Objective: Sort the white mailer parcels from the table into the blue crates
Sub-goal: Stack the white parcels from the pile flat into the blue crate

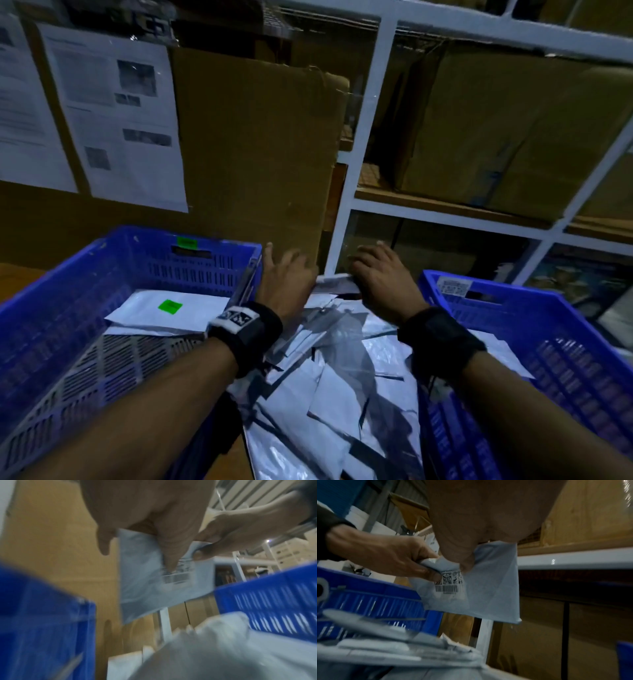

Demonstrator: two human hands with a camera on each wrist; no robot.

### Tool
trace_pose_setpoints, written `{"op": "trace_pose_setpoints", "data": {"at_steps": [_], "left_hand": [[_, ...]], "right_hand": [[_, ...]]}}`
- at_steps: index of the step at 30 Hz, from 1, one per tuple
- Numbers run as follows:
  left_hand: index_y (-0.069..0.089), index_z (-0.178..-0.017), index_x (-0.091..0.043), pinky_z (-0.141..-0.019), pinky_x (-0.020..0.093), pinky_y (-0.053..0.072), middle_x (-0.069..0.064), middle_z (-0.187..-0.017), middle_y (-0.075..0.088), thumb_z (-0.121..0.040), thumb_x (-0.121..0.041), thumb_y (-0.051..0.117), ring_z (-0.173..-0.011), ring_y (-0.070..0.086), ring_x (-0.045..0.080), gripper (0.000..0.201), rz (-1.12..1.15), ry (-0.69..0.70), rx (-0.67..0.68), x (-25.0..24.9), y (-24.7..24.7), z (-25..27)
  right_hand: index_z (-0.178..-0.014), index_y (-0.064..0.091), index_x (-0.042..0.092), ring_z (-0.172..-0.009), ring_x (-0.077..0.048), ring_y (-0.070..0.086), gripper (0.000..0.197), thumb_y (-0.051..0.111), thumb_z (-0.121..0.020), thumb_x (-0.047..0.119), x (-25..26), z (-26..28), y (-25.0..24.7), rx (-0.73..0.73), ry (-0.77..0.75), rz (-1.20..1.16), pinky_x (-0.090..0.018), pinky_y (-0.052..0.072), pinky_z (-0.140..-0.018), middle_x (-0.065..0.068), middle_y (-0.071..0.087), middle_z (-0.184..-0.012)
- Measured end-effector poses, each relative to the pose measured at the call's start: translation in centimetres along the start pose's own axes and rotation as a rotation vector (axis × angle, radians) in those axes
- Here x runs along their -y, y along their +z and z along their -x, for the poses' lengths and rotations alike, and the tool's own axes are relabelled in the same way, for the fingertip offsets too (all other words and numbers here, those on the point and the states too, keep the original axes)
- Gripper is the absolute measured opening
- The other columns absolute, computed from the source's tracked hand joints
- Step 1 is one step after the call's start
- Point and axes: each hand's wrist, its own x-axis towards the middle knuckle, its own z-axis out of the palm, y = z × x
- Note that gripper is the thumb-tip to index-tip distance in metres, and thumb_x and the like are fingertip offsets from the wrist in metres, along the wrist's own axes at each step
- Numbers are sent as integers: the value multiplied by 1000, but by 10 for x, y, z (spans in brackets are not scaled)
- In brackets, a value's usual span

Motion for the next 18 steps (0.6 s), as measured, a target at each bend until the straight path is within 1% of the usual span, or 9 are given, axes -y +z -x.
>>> {"op": "trace_pose_setpoints", "data": {"at_steps": [2,3,5,8,9,11,14,16,18], "left_hand": [[61,-124,-27,-117,65,10,0,-148,47,-92,-27,66,-145,29,23,32,30,49,-73,3,-12,-5],[62,-122,-27,-117,65,11,-1,-148,47,-92,-25,66,-145,29,22,30,54,82,-114,5,-17,-9],[64,-118,-24,-117,65,14,0,-149,47,-91,-25,67,-145,30,23,27,132,145,-189,6,-26,-16],[63,-123,-20,-116,58,22,3,-149,48,-95,-33,59,-143,34,24,31,223,175,-337,1,-35,-22],[62,-126,-18,-116,56,25,4,-149,47,-96,-37,56,-142,35,25,36,249,163,-382,-4,-37,-18],[58,-131,-15,-115,54,29,7,-151,45,-96,-41,51,-142,35,27,44,295,138,-449,-11,-42,-14],[55,-134,-12,-112,55,31,11,-154,39,-95,-40,50,-144,30,30,49,302,144,-496,-29,-51,-1],[52,-138,-11,-113,57,31,13,-157,33,-93,-38,56,-146,26,32,52,246,146,-492,-39,-54,8],[49,-140,-11,-111,60,32,13,-159,30,-91,-34,65,-147,24,33,56,180,144,-477,-51,-60,18]], "right_hand": [[-125,61,16,-138,-28,38,40,64,-88,31,-10,2,-20,22,28,9,-48,15,-120,-7,56,-138],[-127,59,17,-139,-27,37,42,64,-88,32,-15,3,-28,31,40,12,-46,15,-120,-7,55,-138],[-125,60,15,-135,-28,40,42,66,-86,29,-26,6,-44,44,66,-5,-44,22,-116,-7,57,-134],[-107,67,11,-112,-34,55,25,64,-84,21,-38,17,-59,4,88,-34,-41,39,-96,-12,66,-112],[-103,67,10,-105,-35,57,21,62,-86,20,-40,23,-63,-8,106,-45,-41,41,-90,-13,67,-106],[-101,67,9,-101,-35,57,20,56,-91,22,-43,33,-71,8,149,-69,-40,43,-84,-13,67,-103],[-101,68,10,-99,-34,59,28,49,-92,27,-47,56,-82,21,138,-47,-40,44,-81,-12,68,-102],[-100,69,10,-95,-35,60,35,44,-88,31,-51,67,-87,12,133,-49,-41,47,-81,-12,69,-98],[-100,69,10,-97,-35,59,34,45,-87,31,-56,80,-94,-5,142,-69,-42,47,-83,-11,69,-99]]}}
